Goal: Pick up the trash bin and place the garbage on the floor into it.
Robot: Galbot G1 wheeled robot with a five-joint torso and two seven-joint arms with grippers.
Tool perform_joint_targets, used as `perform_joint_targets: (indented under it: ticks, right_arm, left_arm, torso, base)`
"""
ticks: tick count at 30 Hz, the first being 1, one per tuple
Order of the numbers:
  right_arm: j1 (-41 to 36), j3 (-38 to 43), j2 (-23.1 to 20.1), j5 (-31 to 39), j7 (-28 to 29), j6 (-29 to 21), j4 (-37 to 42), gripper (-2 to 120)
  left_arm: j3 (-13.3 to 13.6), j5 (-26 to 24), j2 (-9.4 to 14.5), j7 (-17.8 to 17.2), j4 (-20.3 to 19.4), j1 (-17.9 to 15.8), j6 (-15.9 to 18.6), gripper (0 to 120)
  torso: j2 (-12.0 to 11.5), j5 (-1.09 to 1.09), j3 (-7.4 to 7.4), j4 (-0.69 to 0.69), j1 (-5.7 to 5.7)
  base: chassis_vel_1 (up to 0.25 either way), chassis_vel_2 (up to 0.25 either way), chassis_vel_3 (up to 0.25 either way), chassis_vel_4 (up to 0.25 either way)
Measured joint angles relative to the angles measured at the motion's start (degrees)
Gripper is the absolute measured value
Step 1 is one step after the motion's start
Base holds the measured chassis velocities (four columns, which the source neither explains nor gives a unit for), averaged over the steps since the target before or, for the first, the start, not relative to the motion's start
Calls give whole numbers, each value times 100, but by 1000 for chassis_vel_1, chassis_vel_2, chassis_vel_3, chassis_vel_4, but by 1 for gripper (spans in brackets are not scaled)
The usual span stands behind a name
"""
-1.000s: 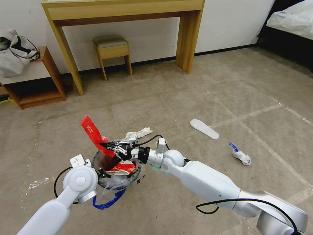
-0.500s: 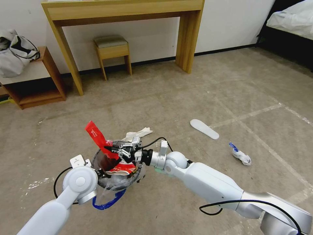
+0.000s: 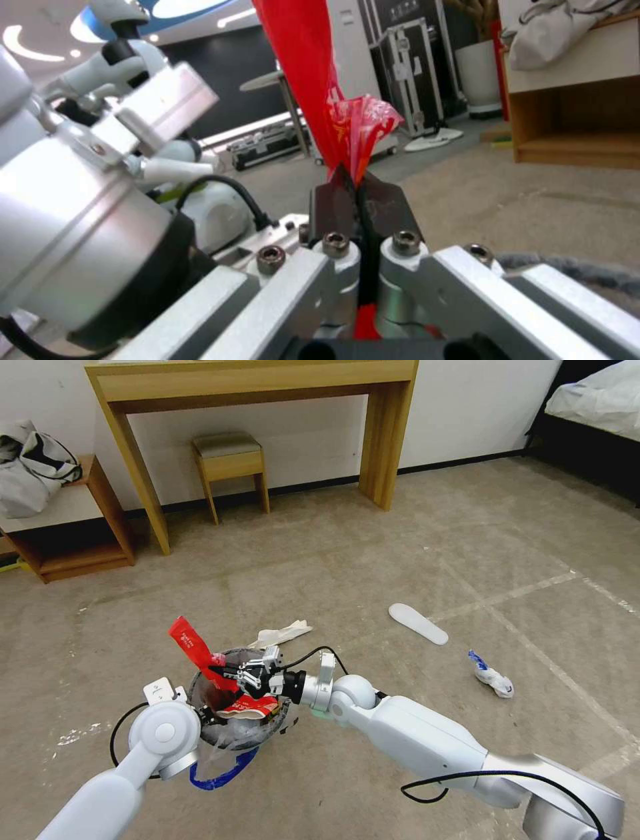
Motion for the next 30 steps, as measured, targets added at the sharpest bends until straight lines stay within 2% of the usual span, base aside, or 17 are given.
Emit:
perform_joint_targets:
  ticks: [9,11,13,17,19,20,22,26,27,28,29,30]
  right_arm:
    - [-2,-28,84,-206,29,128,-245,0]
    - [-9,-33,96,-240,48,161,-271,5]
    - [-17,-32,118,-291,77,208,-314,15]
    - [-17,-23,133,-324,79,227,-347,22]
    - [5,-5,133,-372,82,267,-436,38]
    - [5,-5,133,-372,82,267,-436,38]
    - [34,-5,96,-393,81,280,-455,51]
    - [60,-3,74,-395,82,281,-455,58]
    - [73,-3,67,-400,81,281,-454,62]
    - [101,-1,51,-409,81,287,-457,71]
    - [101,-1,51,-409,81,287,-457,71]
    - [115,2,47,-424,81,298,-472,77]
  left_arm:
    - [-25,-4,0,-3,-32,25,2,0]
    - [-25,-5,7,-3,-38,32,1,0]
    - [-27,-5,18,-4,-50,46,2,0]
    - [-29,-4,22,-6,-63,58,0,0]
    - [-40,-4,45,-11,-87,80,-4,0]
    - [-40,-4,45,-11,-87,80,-4,0]
    - [-47,-4,56,-15,-87,80,-6,0]
    - [-48,-5,64,-16,-86,77,-6,0]
    - [-49,-6,67,-16,-82,74,-6,0]
    - [-52,-7,71,-21,-72,66,-10,0]
    - [-52,-7,71,-21,-72,66,-10,0]
    - [-52,-10,73,-22,-70,62,-11,0]
  torso:
    - [0,0,0,0,0]
    - [0,0,0,-1,0]
    - [0,0,0,0,0]
    - [0,0,0,0,0]
    - [0,0,0,0,0]
    - [0,0,0,0,0]
    - [0,0,0,0,0]
    - [0,0,0,0,0]
    - [0,0,0,0,0]
    - [0,0,0,0,0]
    - [0,0,0,0,0]
    - [0,0,0,0,0]
  base:
    - [0,0,0,0]
    - [0,0,0,0]
    - [0,0,0,0]
    - [0,0,0,0]
    - [0,0,0,0]
    - [0,0,0,0]
    - [0,0,0,0]
    - [0,0,0,0]
    - [0,0,0,0]
    - [0,0,0,0]
    - [0,0,0,0]
    - [0,0,0,0]
